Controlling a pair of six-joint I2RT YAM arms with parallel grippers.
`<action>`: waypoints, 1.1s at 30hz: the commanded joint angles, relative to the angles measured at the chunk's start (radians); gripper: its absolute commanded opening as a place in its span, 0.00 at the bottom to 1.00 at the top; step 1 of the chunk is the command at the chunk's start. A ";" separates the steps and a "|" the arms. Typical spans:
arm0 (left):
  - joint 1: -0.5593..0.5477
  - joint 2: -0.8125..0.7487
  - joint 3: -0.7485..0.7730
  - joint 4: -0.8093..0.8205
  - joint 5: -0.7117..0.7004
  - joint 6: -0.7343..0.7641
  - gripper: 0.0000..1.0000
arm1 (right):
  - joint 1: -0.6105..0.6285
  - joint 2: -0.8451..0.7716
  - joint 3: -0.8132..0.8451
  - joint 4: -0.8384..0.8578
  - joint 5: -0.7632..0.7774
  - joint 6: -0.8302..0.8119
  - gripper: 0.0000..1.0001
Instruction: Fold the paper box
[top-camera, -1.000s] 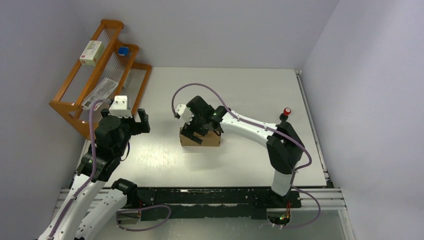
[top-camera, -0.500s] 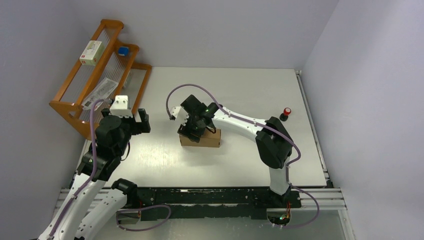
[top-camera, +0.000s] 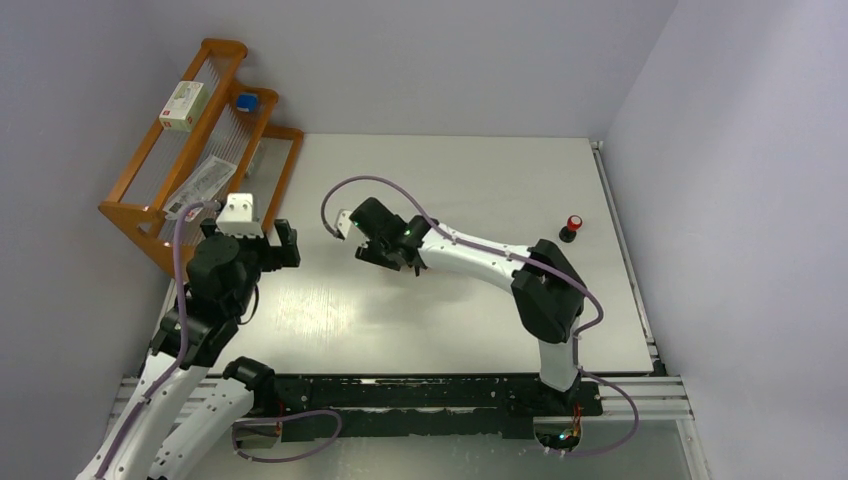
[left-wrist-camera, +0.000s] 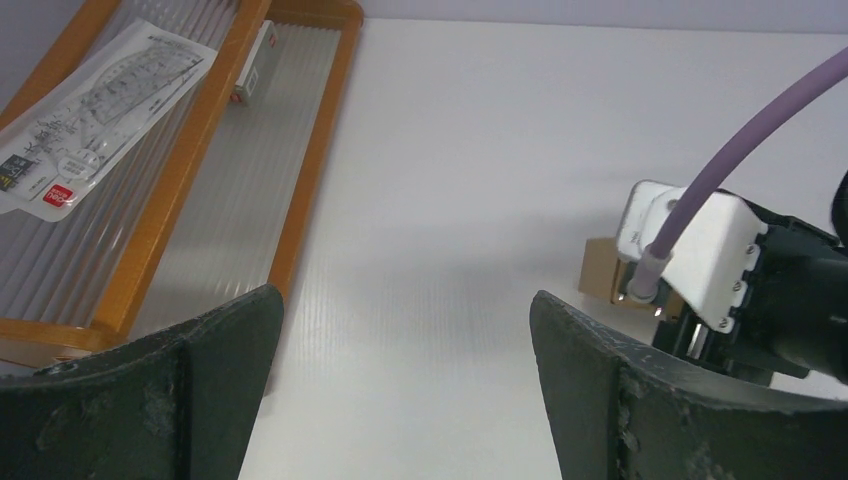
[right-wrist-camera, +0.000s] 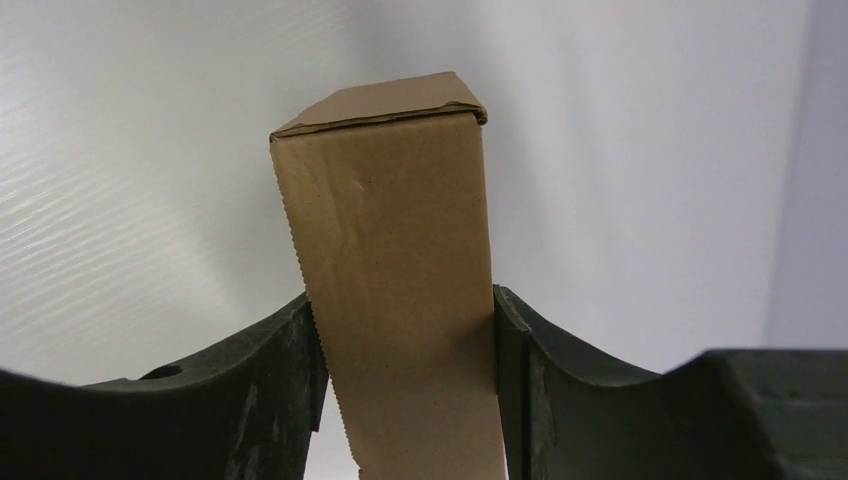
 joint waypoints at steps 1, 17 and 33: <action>-0.016 -0.025 -0.002 0.000 -0.021 0.002 0.98 | 0.056 -0.011 -0.085 0.217 0.330 -0.126 0.53; -0.043 -0.077 0.002 -0.009 -0.070 -0.005 0.98 | 0.175 0.066 -0.473 0.742 0.577 -0.337 0.71; -0.043 -0.068 -0.011 -0.001 -0.042 0.001 0.98 | 0.188 -0.191 -0.442 0.279 0.417 0.143 0.82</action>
